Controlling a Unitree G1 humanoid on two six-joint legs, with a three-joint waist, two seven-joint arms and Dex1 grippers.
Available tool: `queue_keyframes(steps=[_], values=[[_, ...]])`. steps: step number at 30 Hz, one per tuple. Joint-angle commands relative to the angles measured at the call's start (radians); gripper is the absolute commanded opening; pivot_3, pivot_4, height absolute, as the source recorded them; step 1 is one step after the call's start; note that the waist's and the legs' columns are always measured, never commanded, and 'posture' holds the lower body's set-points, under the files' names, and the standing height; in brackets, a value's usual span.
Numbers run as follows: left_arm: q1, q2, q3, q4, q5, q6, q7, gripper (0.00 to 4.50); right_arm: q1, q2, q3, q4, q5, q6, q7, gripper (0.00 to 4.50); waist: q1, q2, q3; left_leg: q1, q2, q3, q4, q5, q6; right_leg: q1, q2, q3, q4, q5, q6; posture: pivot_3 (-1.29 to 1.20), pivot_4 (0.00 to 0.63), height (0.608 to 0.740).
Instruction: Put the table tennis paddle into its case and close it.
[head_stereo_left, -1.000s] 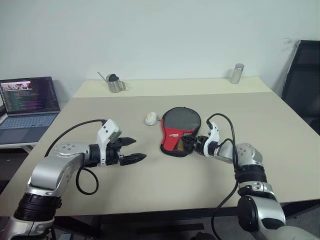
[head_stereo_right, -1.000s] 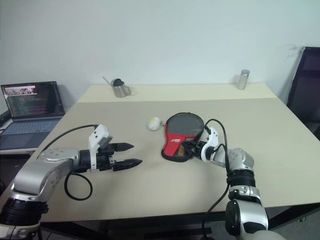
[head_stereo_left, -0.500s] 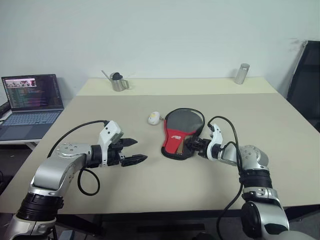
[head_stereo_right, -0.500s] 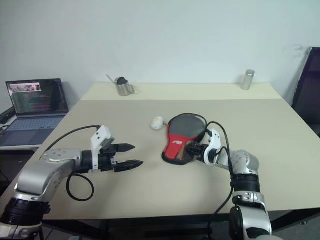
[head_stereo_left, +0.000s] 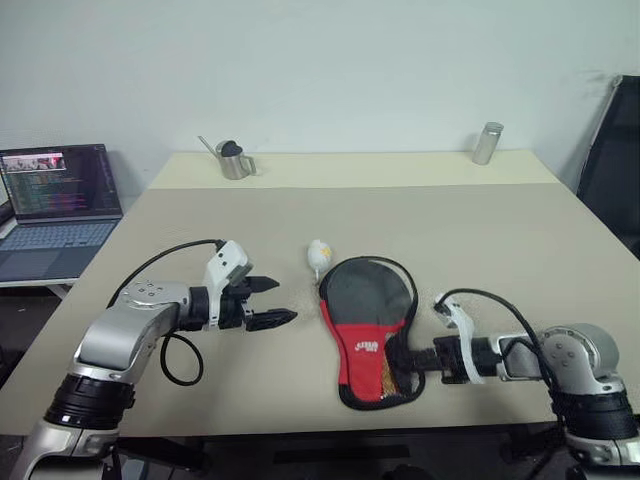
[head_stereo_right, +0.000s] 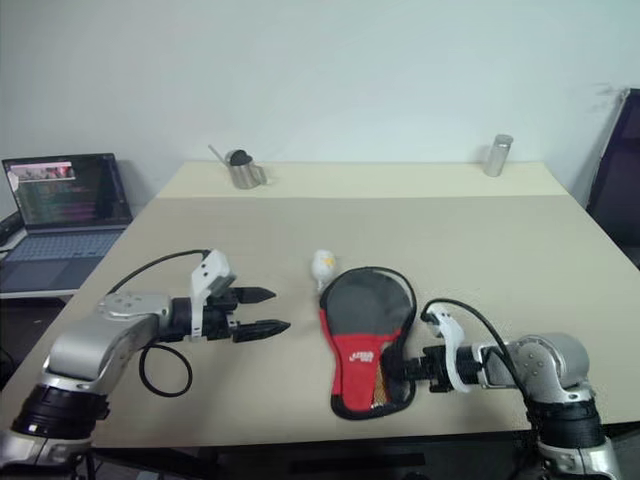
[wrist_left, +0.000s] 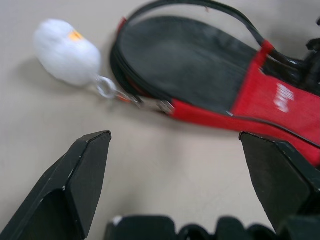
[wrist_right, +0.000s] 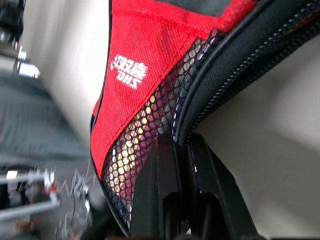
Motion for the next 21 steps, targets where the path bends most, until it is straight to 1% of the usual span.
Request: queue_keyframes(steps=[1,4,13,15,16,21], values=[[-0.020,0.001,0.001,0.001,0.005,-0.021,-0.015,4.50,0.041,-0.023,0.021,-0.063,0.060,0.032,0.040,0.03,0.000,0.000,0.000,0.000,0.000,0.000,0.000,0.000,0.000,0.000,0.000,0.000,0.000,0.000,0.000,0.00,0.150,0.740],[-0.023,-0.002,-0.003,0.006,0.010,-0.023,-0.022,4.50,0.054,-0.022,0.019,-0.075,0.073,0.032,0.044,0.03,0.000,0.000,0.000,0.000,0.000,-0.001,0.000,0.000,0.000,0.000,0.000,-0.001,0.001,0.000,0.000,0.00,0.150,0.740],[-0.032,-0.002,-0.005,0.014,0.018,-0.026,-0.021,4.50,0.037,0.009,0.011,-0.050,0.025,0.011,0.002,0.03,0.000,0.000,0.000,0.000,0.000,-0.001,0.000,0.000,0.000,0.000,0.000,0.000,0.001,0.000,0.000,0.00,0.150,0.740],[-0.029,-0.002,-0.005,0.012,0.018,-0.026,-0.019,4.50,0.031,0.010,0.002,-0.043,0.027,0.008,0.009,0.52,0.000,0.000,0.000,0.000,0.000,-0.001,0.000,0.000,0.000,0.000,0.000,0.000,0.001,0.000,0.000,0.00,0.150,0.740],[-0.028,-0.002,-0.004,0.011,0.019,-0.026,-0.018,4.50,0.029,0.007,0.002,-0.044,0.029,0.006,0.013,0.68,0.000,0.000,0.000,0.000,0.000,-0.001,0.000,0.000,0.000,0.000,0.000,-0.001,0.001,0.000,0.000,0.00,0.150,0.740],[-0.027,-0.002,0.001,0.013,0.021,-0.026,-0.010,4.50,0.019,-0.028,-0.010,-0.063,0.052,0.000,0.050,2.31,0.001,0.000,0.000,0.000,0.000,-0.001,0.001,0.000,0.000,0.000,0.000,-0.001,0.001,0.000,0.000,0.00,0.150,0.740]])
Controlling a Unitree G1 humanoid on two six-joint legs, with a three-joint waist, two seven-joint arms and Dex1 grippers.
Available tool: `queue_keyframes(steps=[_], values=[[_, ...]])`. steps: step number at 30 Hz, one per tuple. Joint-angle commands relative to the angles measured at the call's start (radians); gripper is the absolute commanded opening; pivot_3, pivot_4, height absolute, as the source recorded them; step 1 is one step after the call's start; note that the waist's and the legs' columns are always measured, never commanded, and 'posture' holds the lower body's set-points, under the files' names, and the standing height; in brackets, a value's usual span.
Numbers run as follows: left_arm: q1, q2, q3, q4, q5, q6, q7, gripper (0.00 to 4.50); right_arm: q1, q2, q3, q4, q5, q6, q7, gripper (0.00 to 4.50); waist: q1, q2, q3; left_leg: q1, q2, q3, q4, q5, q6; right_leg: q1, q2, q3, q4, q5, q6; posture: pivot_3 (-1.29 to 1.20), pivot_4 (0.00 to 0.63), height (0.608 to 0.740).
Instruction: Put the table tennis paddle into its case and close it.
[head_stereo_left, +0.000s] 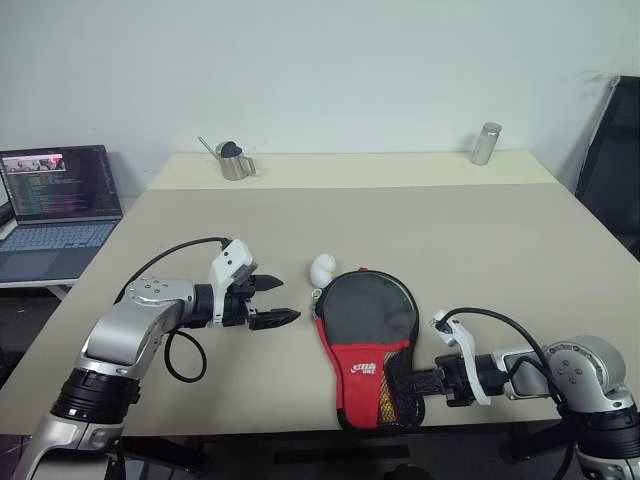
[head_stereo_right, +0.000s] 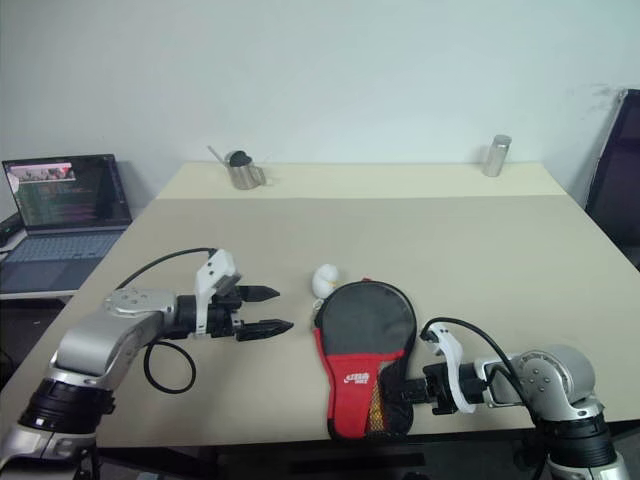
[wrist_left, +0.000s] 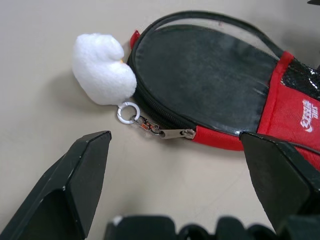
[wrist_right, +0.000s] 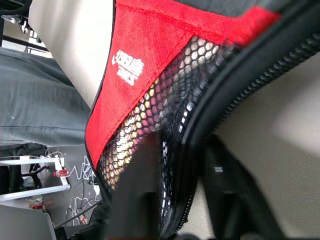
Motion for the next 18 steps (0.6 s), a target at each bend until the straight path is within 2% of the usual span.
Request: queue_keyframes(steps=[1,4,6,8,10,13,15,18], values=[[-0.009,0.003,0.022,-0.005,0.004,-0.012,0.007,4.50,-0.023,-0.040,-0.025,-0.036,0.019,-0.005,0.033,2.62,0.000,0.000,0.000,0.000,0.000,0.000,0.000,0.000,0.000,0.000,0.000,0.000,0.000,0.000,0.000,0.00,0.150,0.740],[-0.011,-0.004,0.037,0.003,0.009,-0.019,0.034,4.50,0.003,-0.180,0.018,-0.119,-0.005,-0.068,0.102,3.60,0.003,0.000,0.000,0.000,-0.001,0.000,0.001,0.000,0.000,0.000,0.000,0.000,0.000,0.000,0.000,0.00,0.150,0.740],[-0.011,-0.010,0.050,0.010,0.011,-0.023,0.058,4.50,0.053,-0.352,0.071,-0.197,-0.069,-0.182,0.192,4.31,0.008,0.000,0.000,-0.001,-0.001,0.000,0.001,0.000,0.000,0.001,0.000,-0.001,0.000,0.000,0.001,0.00,0.150,0.740],[-0.013,-0.022,0.063,0.023,0.015,-0.031,0.088,4.50,0.101,-0.515,0.081,-0.225,-0.144,-0.321,0.292,4.41,0.016,0.000,0.001,-0.001,0.000,-0.001,0.001,0.000,0.000,0.001,0.000,-0.002,-0.001,-0.001,0.001,0.00,0.150,0.740],[-0.022,-0.037,0.075,0.038,0.017,-0.029,0.115,4.50,0.096,-0.615,0.073,-0.209,-0.211,-0.436,0.349,4.41,0.021,-0.001,0.001,-0.001,0.000,0.000,0.001,0.000,0.000,0.002,0.000,-0.003,-0.001,-0.001,0.002,0.00,0.150,0.740],[-0.053,-0.060,0.085,0.059,0.010,-0.012,0.137,4.50,-0.022,-0.605,0.101,-0.182,-0.255,-0.505,0.351,4.41,0.013,-0.002,0.002,0.001,0.001,0.004,0.001,0.000,0.000,0.002,0.000,-0.001,-0.001,-0.001,0.003,0.00,0.150,0.740],[-0.087,-0.075,0.084,0.087,0.018,-0.011,0.152,4.50,-0.139,-0.516,0.148,-0.153,-0.294,-0.529,0.305,4.41,0.010,-0.004,0.003,0.001,0.002,0.003,0.001,0.000,0.000,0.002,0.000,-0.001,-0.001,-0.001,0.002,0.00,0.150,0.740],[-0.149,-0.108,0.088,0.143,0.025,-0.010,0.188,4.50,-0.296,-0.307,0.204,-0.068,-0.384,-0.602,0.181,4.41,0.006,-0.005,0.003,0.001,0.002,0.003,0.002,0.002,-0.003,0.002,0.001,-0.001,0.000,0.000,0.001,0.00,0.150,0.740]])
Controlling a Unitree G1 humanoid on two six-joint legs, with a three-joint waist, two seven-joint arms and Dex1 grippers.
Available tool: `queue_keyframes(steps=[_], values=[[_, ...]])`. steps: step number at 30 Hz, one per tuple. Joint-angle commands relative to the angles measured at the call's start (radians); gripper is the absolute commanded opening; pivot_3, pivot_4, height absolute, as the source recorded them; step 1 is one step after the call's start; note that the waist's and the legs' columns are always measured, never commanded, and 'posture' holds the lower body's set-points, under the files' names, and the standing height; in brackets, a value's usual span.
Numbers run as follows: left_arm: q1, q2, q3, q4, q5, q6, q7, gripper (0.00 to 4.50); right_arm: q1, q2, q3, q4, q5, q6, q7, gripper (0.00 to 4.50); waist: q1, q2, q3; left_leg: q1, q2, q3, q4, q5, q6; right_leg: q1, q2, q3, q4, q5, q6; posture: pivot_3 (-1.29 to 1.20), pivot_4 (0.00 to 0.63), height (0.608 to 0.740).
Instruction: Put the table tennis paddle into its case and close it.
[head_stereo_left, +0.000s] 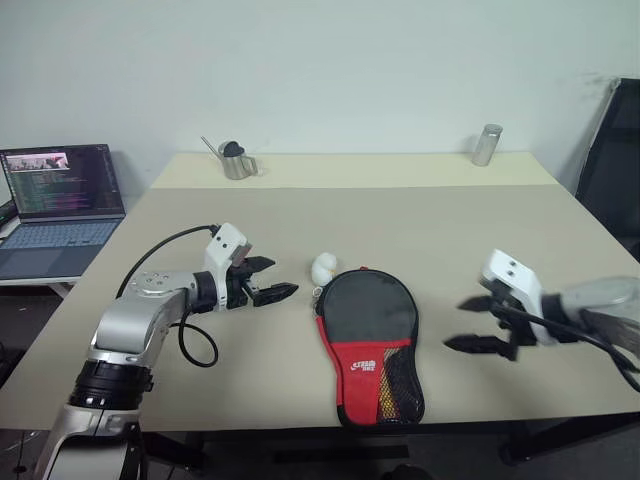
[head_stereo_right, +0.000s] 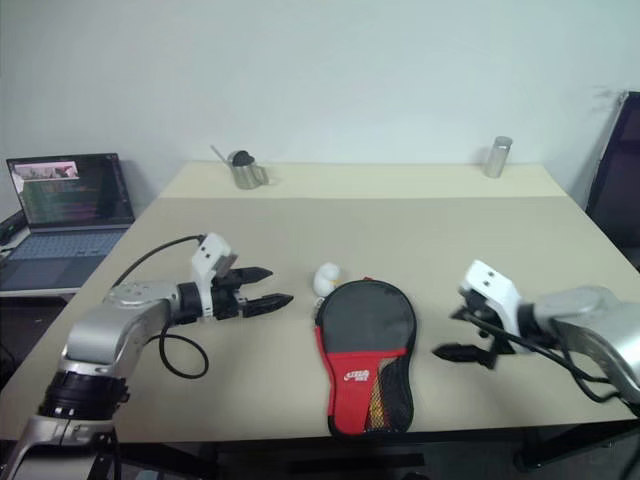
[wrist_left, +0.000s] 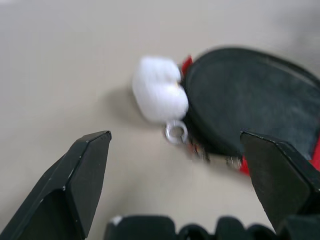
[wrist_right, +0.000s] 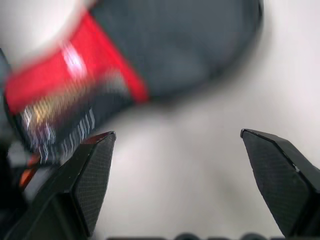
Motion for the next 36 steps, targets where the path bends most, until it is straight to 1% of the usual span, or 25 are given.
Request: queue_keyframes(steps=[1,3,5,7,9,10,12,14,18,19,20,22,25,32,36], values=[[-0.082,-0.033,0.024,0.055,0.017,-0.011,0.054,4.50,-0.131,0.212,0.054,0.099,-0.108,-0.114,-0.149,4.41,-0.001,0.000,0.000,0.000,0.000,0.000,0.000,0.001,-0.001,0.000,0.000,0.000,0.000,0.000,0.000,0.00,0.150,0.740],[-0.133,-0.067,0.004,0.120,0.056,-0.008,0.113,4.50,-0.144,0.356,0.095,0.181,-0.170,-0.178,-0.221,4.41,0.000,-0.001,0.000,-0.001,-0.001,-0.001,0.001,0.001,-0.002,-0.001,0.000,0.000,0.001,0.002,-0.001,0.00,0.150,0.740],[-0.165,-0.096,-0.014,0.164,0.084,0.002,0.148,4.50,-0.124,0.457,0.120,0.239,-0.206,-0.214,-0.260,4.41,0.004,-0.003,-0.002,-0.001,-0.001,-0.003,0.001,0.002,-0.003,-0.001,0.000,0.000,0.001,0.003,-0.001,0.00,0.150,0.740],[-0.185,-0.129,-0.033,0.180,0.099,0.017,0.163,4.50,-0.082,0.528,0.151,0.280,-0.238,-0.242,-0.280,4.41,0.010,-0.003,-0.002,-0.003,-0.003,-0.003,0.000,0.002,-0.003,-0.004,-0.001,0.001,0.000,0.003,-0.001,0.00,0.150,0.740],[-0.199,-0.163,-0.046,0.188,0.105,0.037,0.176,4.50,-0.031,0.575,0.175,0.295,-0.243,-0.238,-0.280,4.41,0.017,-0.003,-0.002,-0.007,-0.004,-0.003,0.000,0.001,-0.003,-0.006,-0.002,0.001,-0.001,0.003,-0.001,0.00,0.150,0.740],[-0.205,-0.178,-0.052,0.195,0.112,0.043,0.187,4.50,-0.008,0.587,0.186,0.300,-0.250,-0.230,-0.280,4.41,0.018,-0.003,-0.002,-0.009,-0.005,-0.003,0.000,0.001,-0.003,-0.008,-0.002,0.001,-0.002,0.003,-0.001,0.00,0.150,0.740],[-0.212,-0.201,-0.060,0.205,0.116,0.049,0.188,4.50,0.028,0.600,0.215,0.308,-0.269,-0.218,-0.275,4.41,0.014,-0.003,-0.002,-0.021,-0.005,-0.003,0.006,0.001,-0.003,-0.020,-0.002,0.001,0.000,0.003,-0.001,0.00,0.150,0.740],[-0.215,-0.219,-0.065,0.211,0.119,0.048,0.187,4.50,0.054,0.591,0.258,0.311,-0.294,-0.205,-0.260,4.41,0.015,-0.003,-0.002,-0.023,-0.005,-0.004,0.010,0.001,-0.003,-0.021,-0.002,-0.001,0.002,0.003,-0.001,0.00,0.150,0.740],[-0.221,-0.228,-0.063,0.234,0.125,0.051,0.188,4.50,0.072,0.615,0.270,0.348,-0.313,-0.171,-0.266,4.41,0.010,-0.002,-0.004,-0.014,-0.004,-0.003,0.011,0.001,-0.003,-0.013,0.000,0.001,0.006,0.005,-0.002,0.00,0.150,0.740],[-0.222,-0.222,-0.060,0.238,0.125,0.048,0.182,4.50,0.074,0.619,0.273,0.356,-0.316,-0.170,-0.263,4.41,0.008,-0.002,-0.004,-0.009,-0.003,-0.004,0.011,0.001,-0.002,-0.008,0.001,0.001,0.006,0.005,-0.002,0.00,0.150,0.740],[-0.222,-0.216,-0.058,0.239,0.125,0.046,0.178,4.50,0.076,0.622,0.275,0.359,-0.321,-0.170,-0.258,4.41,0.007,-0.001,-0.005,-0.001,-0.003,-0.004,0.009,-0.001,0.000,0.000,0.001,0.000,0.004,0.004,-0.002,0.00,0.150,0.740],[-0.226,-0.210,-0.049,0.249,0.121,0.042,0.170,4.50,0.079,0.626,0.283,0.366,-0.332,-0.174,-0.249,4.41,0.003,-0.001,-0.005,0.005,-0.003,-0.005,0.008,-0.001,0.001,0.007,0.002,0.000,0.003,0.004,-0.002,0.00,0.150,0.740],[-0.236,-0.228,-0.063,0.284,0.136,0.027,0.181,4.50,0.074,0.636,0.286,0.375,-0.342,-0.178,-0.242,4.41,-0.001,-0.001,-0.008,0.008,-0.003,-0.006,0.009,-0.001,0.001,0.010,0.004,0.000,0.003,0.004,-0.002,0.00,0.150,0.740],[-0.263,-0.354,-0.050,0.360,0.143,-0.017,0.267,4.50,0.075,0.655,0.287,0.396,-0.367,-0.190,-0.224,4.41,-0.004,-0.001,-0.015,0.008,-0.003,-0.006,0.010,-0.001,0.000,0.010,0.003,0.000,0.003,0.005,-0.001,0.00,0.150,0.740],[-0.301,-0.394,-0.049,0.443,0.171,-0.062,0.313,4.50,0.082,0.662,0.282,0.391,-0.370,-0.181,-0.223,4.41,-0.007,-0.001,-0.015,0.008,-0.002,-0.006,0.010,-0.001,0.000,0.010,0.003,0.000,0.003,0.005,-0.001,0.00,0.150,0.740]])
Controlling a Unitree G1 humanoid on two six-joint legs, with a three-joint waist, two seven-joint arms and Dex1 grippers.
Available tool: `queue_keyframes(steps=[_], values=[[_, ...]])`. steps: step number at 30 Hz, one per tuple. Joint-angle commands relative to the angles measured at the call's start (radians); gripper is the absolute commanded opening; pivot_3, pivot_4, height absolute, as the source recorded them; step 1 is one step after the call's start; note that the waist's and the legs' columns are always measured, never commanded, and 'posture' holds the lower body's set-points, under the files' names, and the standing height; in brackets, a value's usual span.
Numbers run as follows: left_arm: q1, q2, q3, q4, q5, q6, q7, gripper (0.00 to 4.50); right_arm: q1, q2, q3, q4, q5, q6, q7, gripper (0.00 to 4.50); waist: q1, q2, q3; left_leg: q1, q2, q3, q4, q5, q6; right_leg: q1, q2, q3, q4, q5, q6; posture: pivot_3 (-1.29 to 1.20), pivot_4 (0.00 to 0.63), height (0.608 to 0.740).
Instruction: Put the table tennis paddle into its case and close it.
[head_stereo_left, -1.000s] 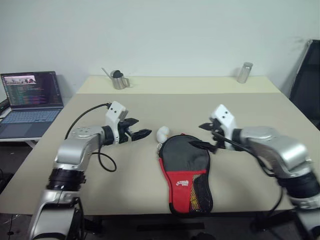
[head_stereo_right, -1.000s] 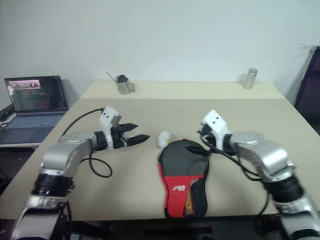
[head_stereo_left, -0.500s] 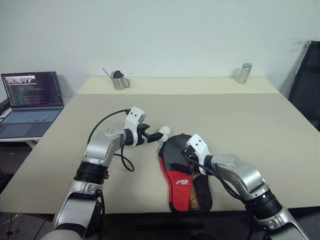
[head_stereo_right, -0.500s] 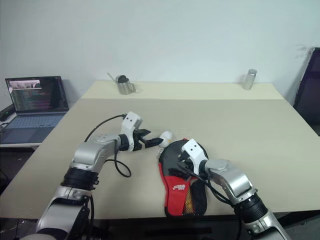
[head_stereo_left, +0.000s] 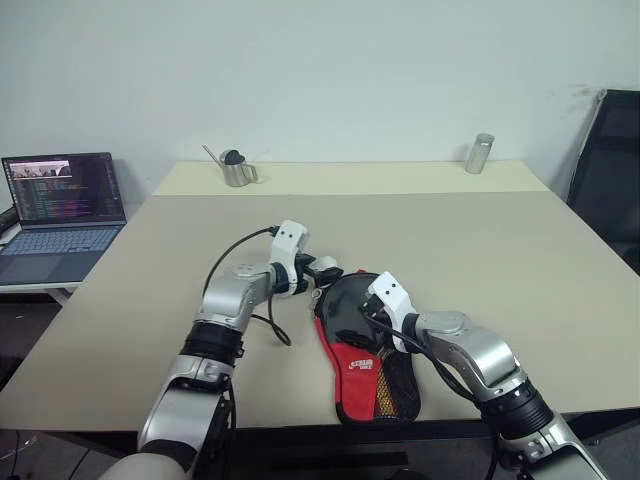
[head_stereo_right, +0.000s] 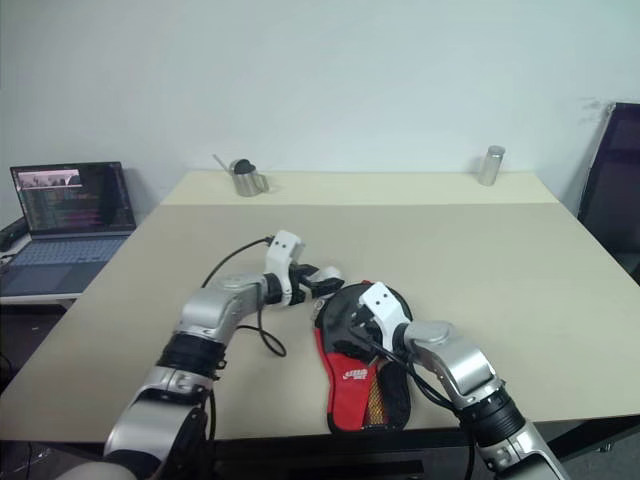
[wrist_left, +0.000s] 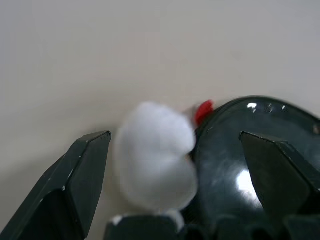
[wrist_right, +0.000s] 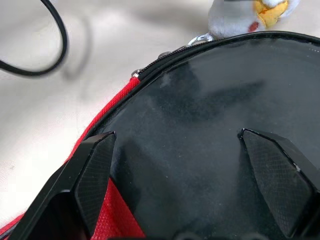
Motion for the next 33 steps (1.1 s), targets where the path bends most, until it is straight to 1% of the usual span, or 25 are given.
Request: queue_keyframes(steps=[1,7,15,19,22,25,27,33], values=[[-0.054,-0.008,0.023,0.051,0.039,-0.062,0.061,4.50,0.048,0.003,0.043,0.053,-0.010,0.052,0.018,4.41,-0.001,0.000,0.000,0.000,0.000,0.000,0.000,0.000,0.000,0.000,0.000,0.000,0.000,0.000,0.000,0.00,0.150,0.740],[-0.082,-0.042,0.044,0.119,0.071,-0.104,0.161,4.50,0.065,0.007,0.031,0.033,-0.005,0.071,0.009,4.41,0.000,0.000,-0.001,0.000,0.000,0.000,0.000,0.000,-0.001,0.000,0.000,0.000,0.000,0.000,0.000,0.00,0.150,0.740],[-0.076,-0.082,0.012,0.211,0.116,-0.124,0.151,4.50,0.068,0.004,0.029,0.017,-0.009,0.084,0.006,4.41,0.000,0.000,-0.002,0.000,0.000,0.000,0.000,0.000,-0.001,0.000,0.000,0.000,-0.001,0.000,0.000,0.00,0.150,0.740],[-0.096,-0.096,0.011,0.303,0.162,-0.175,0.220,4.50,0.073,0.010,0.016,0.013,-0.003,0.097,-0.005,4.41,0.000,0.000,-0.002,0.000,0.000,0.000,0.000,0.000,0.000,0.000,0.000,-0.001,-0.001,0.000,0.000,0.00,0.150,0.740],[-0.103,-0.102,0.014,0.345,0.177,-0.193,0.243,4.50,0.072,0.009,0.017,0.010,-0.007,0.098,-0.005,4.41,0.000,0.002,-0.004,0.000,0.000,0.000,0.000,0.000,0.000,0.000,0.000,0.000,-0.001,0.000,0.001,0.00,0.150,0.740],[-0.113,-0.105,0.016,0.372,0.193,-0.214,0.275,3.86,0.075,0.008,0.014,0.007,-0.007,0.101,-0.007,4.50,0.000,0.002,-0.004,0.000,0.000,0.000,-0.001,-0.001,0.000,0.000,0.000,-0.001,-0.001,0.000,0.001,0.00,0.150,0.740],[-0.124,-0.107,0.013,0.388,0.200,-0.227,0.283,3.23,0.076,0.008,0.014,0.005,-0.007,0.102,-0.008,4.50,-0.001,0.002,-0.005,0.000,0.000,0.000,-0.001,-0.001,0.000,0.000,0.000,-0.001,-0.001,0.000,0.001,0.00,0.150,0.740],[-0.143,-0.122,0.008,0.411,0.209,-0.243,0.275,1.11,0.076,0.007,0.014,0.006,-0.008,0.102,-0.008,4.50,-0.002,0.003,-0.006,0.000,0.000,0.000,-0.001,-0.001,0.000,0.001,0.000,-0.001,-0.001,-0.003,0.005,0.00,0.150,0.740]])
